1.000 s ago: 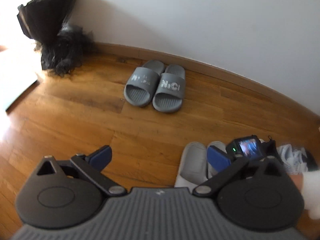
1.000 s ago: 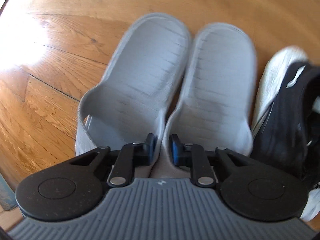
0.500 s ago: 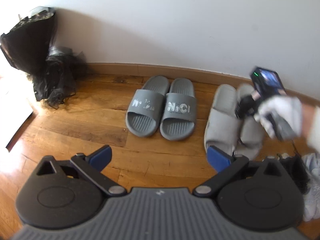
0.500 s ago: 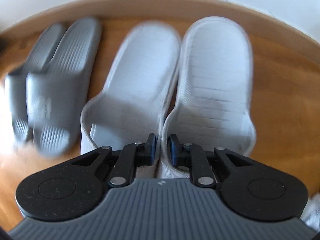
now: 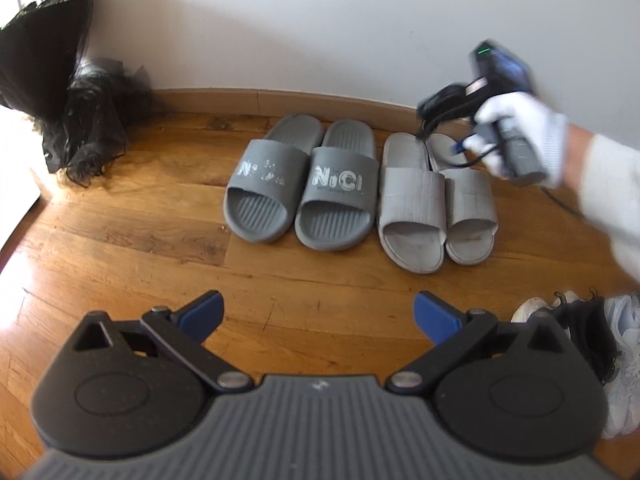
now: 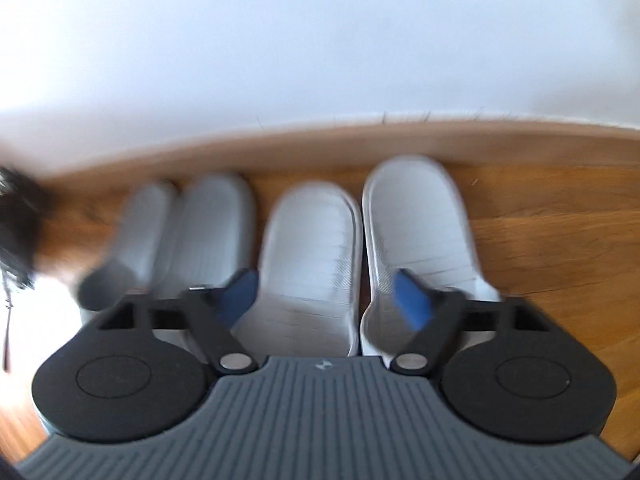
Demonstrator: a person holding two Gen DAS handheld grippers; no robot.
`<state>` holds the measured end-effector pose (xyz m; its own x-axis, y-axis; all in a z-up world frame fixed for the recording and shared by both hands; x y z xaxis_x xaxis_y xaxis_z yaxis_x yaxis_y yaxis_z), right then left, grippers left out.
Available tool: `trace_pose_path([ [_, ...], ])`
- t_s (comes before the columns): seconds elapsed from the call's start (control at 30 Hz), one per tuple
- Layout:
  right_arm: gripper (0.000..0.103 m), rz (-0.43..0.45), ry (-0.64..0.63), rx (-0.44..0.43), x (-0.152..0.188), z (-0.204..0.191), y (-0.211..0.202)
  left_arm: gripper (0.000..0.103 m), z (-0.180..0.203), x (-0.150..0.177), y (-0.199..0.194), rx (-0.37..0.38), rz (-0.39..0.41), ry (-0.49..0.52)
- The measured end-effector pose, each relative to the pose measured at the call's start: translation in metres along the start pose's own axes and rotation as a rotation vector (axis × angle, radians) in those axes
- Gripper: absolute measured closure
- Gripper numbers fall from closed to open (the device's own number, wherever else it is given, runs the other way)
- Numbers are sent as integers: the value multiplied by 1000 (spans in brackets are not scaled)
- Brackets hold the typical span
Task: Organize scattered shoes
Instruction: 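Grasp the black sneakers by their heels with the right tool and set them beside the fabric slippers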
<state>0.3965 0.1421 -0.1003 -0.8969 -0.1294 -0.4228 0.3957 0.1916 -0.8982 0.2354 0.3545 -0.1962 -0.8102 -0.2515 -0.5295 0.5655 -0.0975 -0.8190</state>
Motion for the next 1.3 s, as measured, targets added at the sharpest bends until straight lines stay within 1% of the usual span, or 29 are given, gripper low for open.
trace_pose_path([
  [0.03,22,0,-14,-40,12,10,-24,1,1,0,-2,3,6,-1],
  [0.1,21,5,-77,-69,51,38,-75,1,9,0,-10,18,28,2],
  [0.17,17,28,-139,-27,100,82,-111,1,19,2,-15,22,37,-6],
  [0.23,17,18,-145,32,149,127,-137,1,28,4,-18,29,40,-12],
  [0.33,17,-73,-80,41,205,182,-143,1,47,9,-14,60,20,-6],
  [0.43,17,-97,-79,47,251,197,-126,1,68,13,-15,70,16,50],
  [0.47,17,-99,-83,56,257,195,-116,1,78,15,-18,76,17,81],
  [0.5,17,-86,-99,77,250,184,-97,1,84,17,-20,81,18,99],
  [0.53,19,-69,-120,97,244,176,-68,1,87,19,-21,83,18,105],
  [0.57,35,-74,-137,113,233,170,-31,1,93,20,-22,84,14,114],
  [0.6,63,-88,-166,154,230,166,-2,1,95,22,-22,85,10,116],
  [0.63,84,-93,-176,199,224,166,11,1,97,23,-22,87,7,118],
  [0.67,86,-84,-162,226,206,169,12,1,100,24,-22,91,4,124],
  [0.7,86,-75,-145,257,185,165,23,1,102,25,-23,94,2,129],
  [0.73,86,-65,-128,287,162,152,47,1,101,24,-22,95,6,136],
  [0.77,86,-54,-116,299,145,150,55,1,101,24,-22,96,10,143],
  [0.87,86,-10,-101,315,109,160,54,1,100,22,-17,94,12,163],
  [0.97,86,5,-86,325,56,164,73,1,99,19,-8,89,9,175],
  [1.1,86,73,-80,330,-2,150,102,1,97,11,10,95,15,186],
  [1.2,86,70,-57,325,-39,135,126,1,97,10,26,87,2,177],
  [1.3,86,77,-45,337,-70,125,137,1,94,12,44,86,-26,155],
])
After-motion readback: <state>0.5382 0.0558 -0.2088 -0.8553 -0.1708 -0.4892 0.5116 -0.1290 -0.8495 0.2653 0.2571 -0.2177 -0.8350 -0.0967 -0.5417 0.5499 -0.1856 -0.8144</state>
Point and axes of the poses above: each gripper's, at about its wrist camera, not at the fingertips, and y roughly the way its jaws point, z to its right, x to its underside, the point moved 4 cm from there along y, roughly the way its jaws point, and after that the axes turned 12 degrees about x, right-handed, at the moved point
